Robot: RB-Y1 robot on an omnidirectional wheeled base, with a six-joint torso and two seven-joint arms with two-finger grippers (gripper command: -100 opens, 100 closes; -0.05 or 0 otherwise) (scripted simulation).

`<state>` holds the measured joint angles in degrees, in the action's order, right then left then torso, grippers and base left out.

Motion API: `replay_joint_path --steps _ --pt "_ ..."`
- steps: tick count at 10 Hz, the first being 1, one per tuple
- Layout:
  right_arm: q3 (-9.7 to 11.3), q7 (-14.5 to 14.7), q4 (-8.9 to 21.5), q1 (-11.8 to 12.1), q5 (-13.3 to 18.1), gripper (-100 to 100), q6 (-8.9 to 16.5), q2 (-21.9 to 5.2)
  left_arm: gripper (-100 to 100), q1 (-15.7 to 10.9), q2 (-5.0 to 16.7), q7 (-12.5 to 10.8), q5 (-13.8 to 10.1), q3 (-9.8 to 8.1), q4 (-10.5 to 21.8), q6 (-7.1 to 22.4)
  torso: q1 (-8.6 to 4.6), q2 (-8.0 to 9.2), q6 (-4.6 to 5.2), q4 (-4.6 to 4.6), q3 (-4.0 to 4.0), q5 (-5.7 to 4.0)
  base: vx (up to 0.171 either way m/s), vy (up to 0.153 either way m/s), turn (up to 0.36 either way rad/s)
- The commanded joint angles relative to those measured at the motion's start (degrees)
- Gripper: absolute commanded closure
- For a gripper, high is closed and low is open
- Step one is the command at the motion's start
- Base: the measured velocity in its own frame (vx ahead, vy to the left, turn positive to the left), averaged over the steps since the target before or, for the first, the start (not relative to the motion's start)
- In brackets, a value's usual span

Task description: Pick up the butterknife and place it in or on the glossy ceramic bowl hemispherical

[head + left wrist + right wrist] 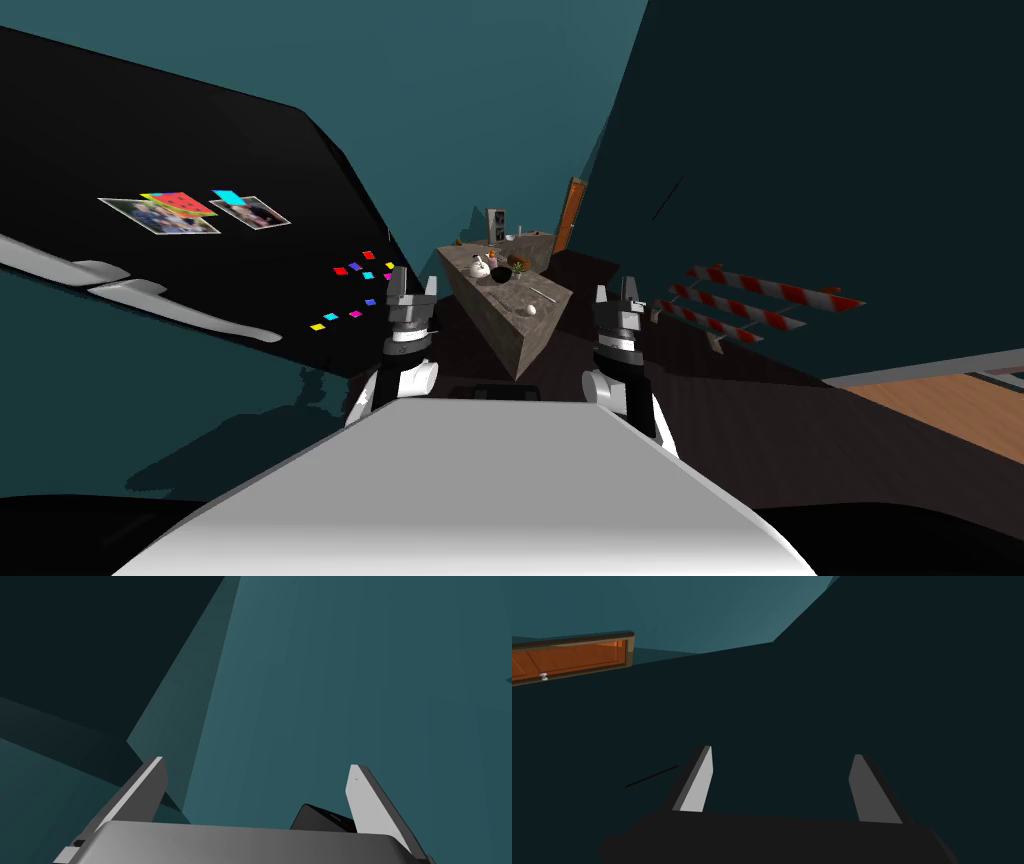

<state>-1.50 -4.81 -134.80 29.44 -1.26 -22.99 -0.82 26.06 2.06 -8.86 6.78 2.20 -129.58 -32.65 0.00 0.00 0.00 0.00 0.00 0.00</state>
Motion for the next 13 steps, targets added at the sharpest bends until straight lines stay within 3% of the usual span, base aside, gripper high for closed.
replay_joint_path --steps 1,8,9,13 --pt "0.0 0.0 0.0 0.0 0.0 0 0.0 0.0 -100 -0.23 2.74 0.74 -0.5 -0.74 0.51 1.5 0.0 0.0 0.0 0.0 0.0 0.0 0.009 -0.058 -0.043" --pt "0.02 0.0 0.0 0.0 0.0 0 0.0 0.02 -100 -1.01 14.9 5.62 -4.14 -5.19 4.2 11.54 -0.67 -0.09 0.02 -0.02 -0.05 -0.15 0.015 -0.163 -0.055" --pt "0.02 0.0 0.0 0.0 0.0 0 0.0 0.02 -100 -1.01 15.55 5.62 -4.14 -5.19 4.2 11.8 -0.69 -0.13 0.0 -0.03 -0.07 -0.16 0.029 -0.152 -0.008" --pt "0.01 0.0 -0.01 0.0 0.0 0 0.0 0.01 -100 -0.92 22.36 8.36 -6.38 -7.57 6.73 18.02 -0.53 -0.07 0.0 -0.02 -0.05 -0.14 0.026 -0.151 -0.056"
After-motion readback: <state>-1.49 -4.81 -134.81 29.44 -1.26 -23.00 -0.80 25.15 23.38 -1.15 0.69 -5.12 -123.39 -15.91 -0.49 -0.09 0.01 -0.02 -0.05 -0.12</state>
